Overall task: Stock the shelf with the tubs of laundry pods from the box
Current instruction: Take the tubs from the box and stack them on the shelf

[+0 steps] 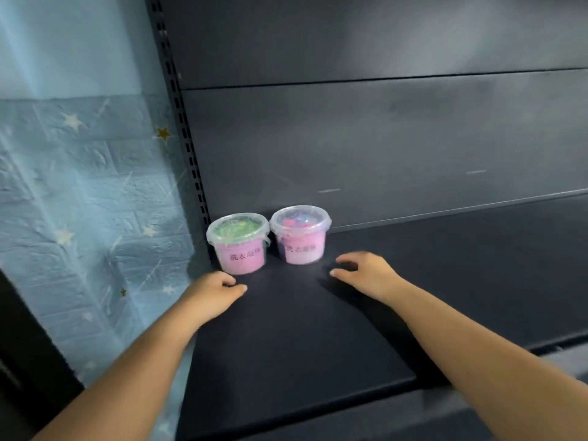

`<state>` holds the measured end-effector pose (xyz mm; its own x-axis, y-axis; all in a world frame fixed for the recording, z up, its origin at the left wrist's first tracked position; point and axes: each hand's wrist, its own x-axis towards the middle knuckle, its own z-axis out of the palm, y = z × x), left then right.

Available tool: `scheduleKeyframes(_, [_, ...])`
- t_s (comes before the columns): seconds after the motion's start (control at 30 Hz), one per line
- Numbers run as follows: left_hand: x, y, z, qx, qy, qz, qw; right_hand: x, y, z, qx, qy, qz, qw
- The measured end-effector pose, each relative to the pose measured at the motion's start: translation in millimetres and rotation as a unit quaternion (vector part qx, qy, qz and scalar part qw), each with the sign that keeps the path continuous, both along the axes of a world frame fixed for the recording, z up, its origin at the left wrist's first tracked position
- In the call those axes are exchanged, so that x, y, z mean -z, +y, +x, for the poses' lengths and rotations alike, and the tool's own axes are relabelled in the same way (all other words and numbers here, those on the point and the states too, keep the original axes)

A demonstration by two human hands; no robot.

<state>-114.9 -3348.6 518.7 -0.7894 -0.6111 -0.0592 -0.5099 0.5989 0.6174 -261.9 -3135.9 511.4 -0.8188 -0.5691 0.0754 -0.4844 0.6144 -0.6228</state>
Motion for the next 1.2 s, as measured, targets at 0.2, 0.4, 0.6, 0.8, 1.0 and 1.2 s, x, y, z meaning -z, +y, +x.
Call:
scheduleKeyframes(0.2, [-29, 164, 14, 0.148, 0.147, 0.031, 0.978, -20, 153, 51, -0.019, 0.008, -0.066, 0.998])
scheduleKeyframes(0.4, [-13, 368, -18, 0.31, 0.149, 0.105, 0.933, -8, 358, 87, 0.097, 0.028, -0.059, 0.993])
scheduleKeyframes(0.6, [30, 523, -51, 0.403, 0.083, 0.152, 0.899, 31, 533, 116, 0.265, -0.035, 0.027, 0.963])
scheduleKeyframes(0.8, [92, 631, -104, 0.493, -0.017, 0.121, 0.861, 85, 647, 131, 0.424, -0.11, 0.041, 0.898])
scheduleKeyframes(1.0, [158, 710, -177, 0.55, -0.064, 0.079, 0.829, 139, 722, 102, 0.524, -0.184, 0.063, 0.829])
scheduleKeyframes(1.2, [225, 759, -245, 0.573, -0.168, 0.055, 0.8, 186, 770, 61, 0.593, -0.265, 0.06, 0.758])
